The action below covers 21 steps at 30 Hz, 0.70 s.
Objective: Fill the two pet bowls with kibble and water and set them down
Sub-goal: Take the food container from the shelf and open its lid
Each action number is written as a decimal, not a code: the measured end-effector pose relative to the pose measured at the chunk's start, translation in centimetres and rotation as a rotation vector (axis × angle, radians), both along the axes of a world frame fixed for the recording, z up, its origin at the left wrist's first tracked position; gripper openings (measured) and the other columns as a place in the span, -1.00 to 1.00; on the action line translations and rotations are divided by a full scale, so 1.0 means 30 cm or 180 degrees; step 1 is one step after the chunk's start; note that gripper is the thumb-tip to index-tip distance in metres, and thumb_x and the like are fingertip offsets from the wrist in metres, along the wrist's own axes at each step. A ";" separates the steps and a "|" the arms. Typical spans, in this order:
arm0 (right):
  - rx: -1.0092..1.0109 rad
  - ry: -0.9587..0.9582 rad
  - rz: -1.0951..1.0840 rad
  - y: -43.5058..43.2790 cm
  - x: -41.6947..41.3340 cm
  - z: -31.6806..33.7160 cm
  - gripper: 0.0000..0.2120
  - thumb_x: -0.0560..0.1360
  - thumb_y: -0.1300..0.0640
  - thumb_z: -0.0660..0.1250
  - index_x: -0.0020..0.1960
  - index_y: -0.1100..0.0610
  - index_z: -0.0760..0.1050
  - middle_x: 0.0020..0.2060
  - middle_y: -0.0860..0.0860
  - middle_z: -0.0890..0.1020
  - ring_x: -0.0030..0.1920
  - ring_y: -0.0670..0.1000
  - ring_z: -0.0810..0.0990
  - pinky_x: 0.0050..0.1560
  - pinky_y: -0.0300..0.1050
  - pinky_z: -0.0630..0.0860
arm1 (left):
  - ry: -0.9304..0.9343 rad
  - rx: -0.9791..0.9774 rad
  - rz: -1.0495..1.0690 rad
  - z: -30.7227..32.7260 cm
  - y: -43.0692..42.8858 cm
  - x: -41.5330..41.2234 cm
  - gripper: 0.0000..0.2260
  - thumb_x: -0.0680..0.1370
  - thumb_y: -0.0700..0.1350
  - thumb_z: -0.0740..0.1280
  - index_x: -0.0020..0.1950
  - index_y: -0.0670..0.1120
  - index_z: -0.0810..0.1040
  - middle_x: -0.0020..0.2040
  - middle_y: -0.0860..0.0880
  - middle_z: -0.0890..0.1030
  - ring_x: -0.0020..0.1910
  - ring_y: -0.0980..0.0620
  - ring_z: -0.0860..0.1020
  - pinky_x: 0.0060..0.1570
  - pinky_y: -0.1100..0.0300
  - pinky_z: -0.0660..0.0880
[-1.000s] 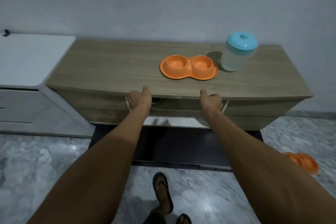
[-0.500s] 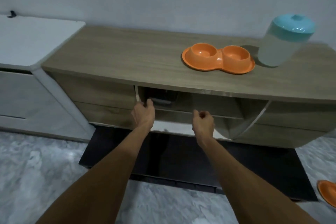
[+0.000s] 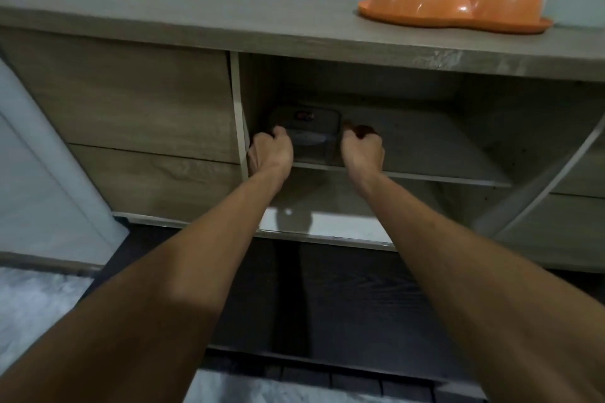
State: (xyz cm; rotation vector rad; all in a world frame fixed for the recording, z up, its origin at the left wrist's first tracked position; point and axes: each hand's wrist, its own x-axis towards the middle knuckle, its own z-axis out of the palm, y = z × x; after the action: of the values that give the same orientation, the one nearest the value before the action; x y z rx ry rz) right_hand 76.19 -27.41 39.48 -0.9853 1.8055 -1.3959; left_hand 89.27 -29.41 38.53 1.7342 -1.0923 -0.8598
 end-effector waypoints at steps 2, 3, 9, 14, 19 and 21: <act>0.0120 -0.0057 0.0100 -0.020 0.008 0.019 -0.58 0.63 -0.03 0.23 0.35 0.23 0.48 0.23 0.14 0.57 0.06 0.08 0.51 0.00 -0.26 0.33 | 0.0178 -0.0029 0.0061 0.015 -0.016 -0.002 -0.57 0.67 0.05 0.09 0.39 -0.22 0.41 0.28 -0.18 0.52 0.21 -0.18 0.51 0.11 0.06 0.42; 0.0181 -0.0100 0.0125 -0.025 0.012 0.023 -0.56 0.63 -0.03 0.22 0.39 0.22 0.45 0.26 0.13 0.55 0.14 0.09 0.52 0.00 -0.30 0.32 | 0.0258 -0.0002 0.0101 0.023 -0.022 -0.001 -0.58 0.67 0.03 0.11 0.40 -0.22 0.40 0.30 -0.20 0.52 0.23 -0.19 0.51 0.17 0.04 0.43; 0.0428 -0.0365 0.0146 0.085 0.061 0.242 -0.59 0.62 0.05 0.26 0.39 0.24 0.43 0.32 0.17 0.53 0.29 0.16 0.51 0.25 -0.14 0.40 | 0.0522 0.0211 0.0086 0.268 0.103 0.022 -0.60 0.66 -0.03 0.16 0.43 -0.23 0.36 0.32 -0.19 0.49 0.29 -0.18 0.47 0.16 0.11 0.37; 0.0539 -0.0388 0.0154 0.130 0.057 0.092 -0.65 0.60 0.05 0.26 0.30 0.23 0.49 0.15 0.13 0.60 0.10 0.10 0.57 0.14 -0.04 0.49 | 0.0619 0.0278 0.0022 0.126 0.169 0.019 -0.68 0.65 0.02 0.19 0.23 -0.18 0.51 0.09 -0.14 0.57 0.00 -0.06 0.52 -0.04 0.08 0.46; 0.0664 -0.0483 0.0032 0.284 0.069 0.058 -0.82 0.56 0.10 0.27 0.04 0.11 0.63 -0.16 0.05 0.65 -0.16 0.03 0.58 -0.16 -0.22 0.46 | 0.0706 0.0543 0.0257 0.088 0.336 0.008 -0.66 0.62 0.00 0.22 0.27 -0.19 0.54 0.09 -0.15 0.59 -0.01 -0.08 0.53 -0.06 0.12 0.48; 0.0857 -0.0606 -0.0013 0.398 0.065 0.172 -0.81 0.55 0.11 0.26 0.07 0.07 0.63 -0.15 0.03 0.63 -0.10 0.04 0.57 -0.08 -0.16 0.42 | 0.0660 0.0685 0.0387 0.217 0.454 -0.010 -0.67 0.63 0.00 0.21 0.26 -0.18 0.54 0.02 -0.11 0.54 -0.05 -0.03 0.47 -0.17 0.18 0.39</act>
State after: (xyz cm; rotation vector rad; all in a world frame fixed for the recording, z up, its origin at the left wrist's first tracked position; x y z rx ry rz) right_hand 78.13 -15.46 44.64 -0.6862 1.7944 -1.1678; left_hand 88.96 -15.79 45.05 1.8185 -0.7725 -1.0851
